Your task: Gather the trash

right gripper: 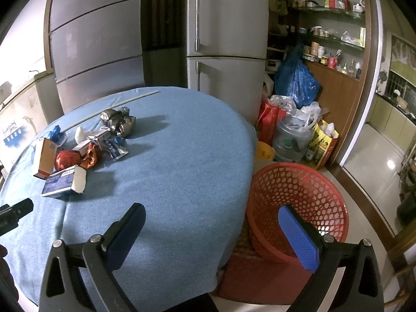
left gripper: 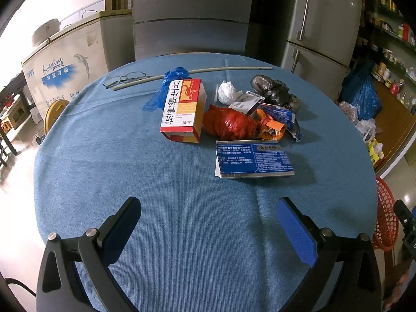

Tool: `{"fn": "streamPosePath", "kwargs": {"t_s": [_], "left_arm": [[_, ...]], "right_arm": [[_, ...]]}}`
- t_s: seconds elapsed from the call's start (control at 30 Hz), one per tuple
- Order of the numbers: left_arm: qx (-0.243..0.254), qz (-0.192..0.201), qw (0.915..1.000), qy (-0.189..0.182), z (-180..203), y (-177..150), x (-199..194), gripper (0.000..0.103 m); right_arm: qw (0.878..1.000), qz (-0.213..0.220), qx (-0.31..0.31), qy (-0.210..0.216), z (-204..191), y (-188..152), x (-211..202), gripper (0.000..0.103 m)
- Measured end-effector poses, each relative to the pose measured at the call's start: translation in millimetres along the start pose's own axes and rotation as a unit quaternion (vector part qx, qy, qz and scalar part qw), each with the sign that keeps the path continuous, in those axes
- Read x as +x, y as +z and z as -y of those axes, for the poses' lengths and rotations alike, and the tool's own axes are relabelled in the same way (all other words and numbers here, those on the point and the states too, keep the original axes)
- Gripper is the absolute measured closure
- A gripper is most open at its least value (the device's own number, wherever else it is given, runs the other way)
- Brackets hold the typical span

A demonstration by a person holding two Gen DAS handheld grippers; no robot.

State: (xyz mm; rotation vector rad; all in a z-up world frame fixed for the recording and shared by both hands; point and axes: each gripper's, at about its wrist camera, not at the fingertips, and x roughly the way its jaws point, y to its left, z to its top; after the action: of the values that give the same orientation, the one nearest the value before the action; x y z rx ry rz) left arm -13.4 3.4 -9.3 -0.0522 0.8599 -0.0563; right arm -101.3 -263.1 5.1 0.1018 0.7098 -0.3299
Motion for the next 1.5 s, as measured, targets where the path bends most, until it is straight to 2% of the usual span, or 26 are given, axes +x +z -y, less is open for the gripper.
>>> {"fn": "streamPosePath", "kwargs": {"t_s": [1.03, 1.5], "left_arm": [[0.006, 0.001, 1.0000, 0.002, 1.9, -1.7, -0.3, 0.000], [0.003, -0.012, 0.9999, 0.003, 2.3, -3.0, 9.8, 0.000]], "right_arm": [[1.000, -0.003, 0.000, 0.004, -0.1, 0.9, 0.2, 0.000], [1.000, -0.009, -0.002, 0.017, -0.9, -1.3, 6.3, 0.000]]}}
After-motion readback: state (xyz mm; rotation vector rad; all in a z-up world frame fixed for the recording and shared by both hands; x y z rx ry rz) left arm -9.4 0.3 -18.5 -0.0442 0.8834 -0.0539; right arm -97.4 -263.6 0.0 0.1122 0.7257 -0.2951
